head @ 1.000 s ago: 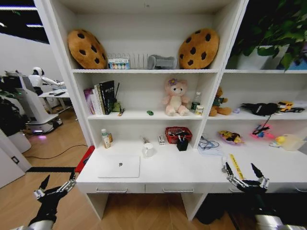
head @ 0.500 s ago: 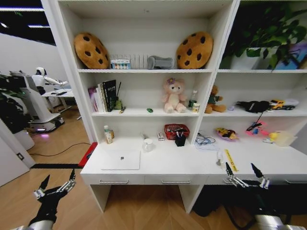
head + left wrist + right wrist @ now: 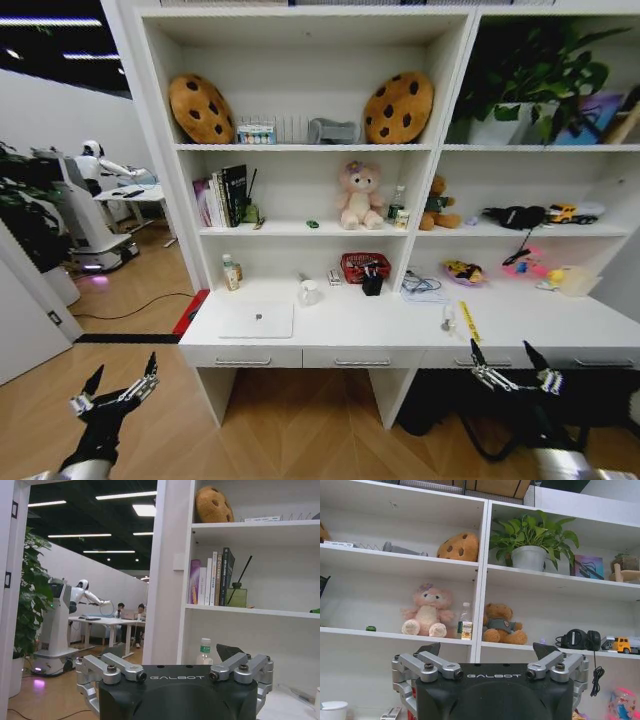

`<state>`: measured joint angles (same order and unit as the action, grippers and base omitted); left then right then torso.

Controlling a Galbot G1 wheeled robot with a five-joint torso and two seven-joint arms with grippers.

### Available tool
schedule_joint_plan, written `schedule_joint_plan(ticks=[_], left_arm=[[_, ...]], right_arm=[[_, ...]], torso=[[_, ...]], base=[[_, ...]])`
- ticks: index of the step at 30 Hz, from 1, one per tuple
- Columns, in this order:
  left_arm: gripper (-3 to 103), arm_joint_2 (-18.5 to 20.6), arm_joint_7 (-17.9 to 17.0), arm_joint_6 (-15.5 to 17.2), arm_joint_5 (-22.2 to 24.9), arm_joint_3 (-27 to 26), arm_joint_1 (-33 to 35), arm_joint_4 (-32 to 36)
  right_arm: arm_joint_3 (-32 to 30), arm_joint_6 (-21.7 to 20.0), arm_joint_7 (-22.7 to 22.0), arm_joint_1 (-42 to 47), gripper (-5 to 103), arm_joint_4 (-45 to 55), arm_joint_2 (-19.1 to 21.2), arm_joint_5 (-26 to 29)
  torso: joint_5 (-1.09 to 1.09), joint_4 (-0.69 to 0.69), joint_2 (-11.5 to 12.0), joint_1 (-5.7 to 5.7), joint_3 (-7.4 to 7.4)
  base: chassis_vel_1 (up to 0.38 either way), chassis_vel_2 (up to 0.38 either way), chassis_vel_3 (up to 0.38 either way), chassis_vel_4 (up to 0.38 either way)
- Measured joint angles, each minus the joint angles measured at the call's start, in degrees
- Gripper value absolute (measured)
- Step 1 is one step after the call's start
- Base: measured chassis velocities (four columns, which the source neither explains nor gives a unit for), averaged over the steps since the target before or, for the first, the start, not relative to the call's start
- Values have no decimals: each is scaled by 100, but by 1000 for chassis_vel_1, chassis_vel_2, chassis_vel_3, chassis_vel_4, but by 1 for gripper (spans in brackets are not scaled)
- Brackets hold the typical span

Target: Organize the objects on the table.

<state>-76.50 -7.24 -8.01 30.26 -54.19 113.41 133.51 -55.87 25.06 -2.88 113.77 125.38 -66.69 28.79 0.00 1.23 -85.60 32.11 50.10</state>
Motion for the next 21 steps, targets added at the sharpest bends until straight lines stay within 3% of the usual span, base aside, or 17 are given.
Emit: schedule_joint_plan(ticks=[21], left_arm=[[100,0,0,0,0,0,0,0]], right_arm=[[0,0,0,1,100,0,0,0]], torso=[[-1,1,-1,-1,0]], base=[[90,-94,-94,91]])
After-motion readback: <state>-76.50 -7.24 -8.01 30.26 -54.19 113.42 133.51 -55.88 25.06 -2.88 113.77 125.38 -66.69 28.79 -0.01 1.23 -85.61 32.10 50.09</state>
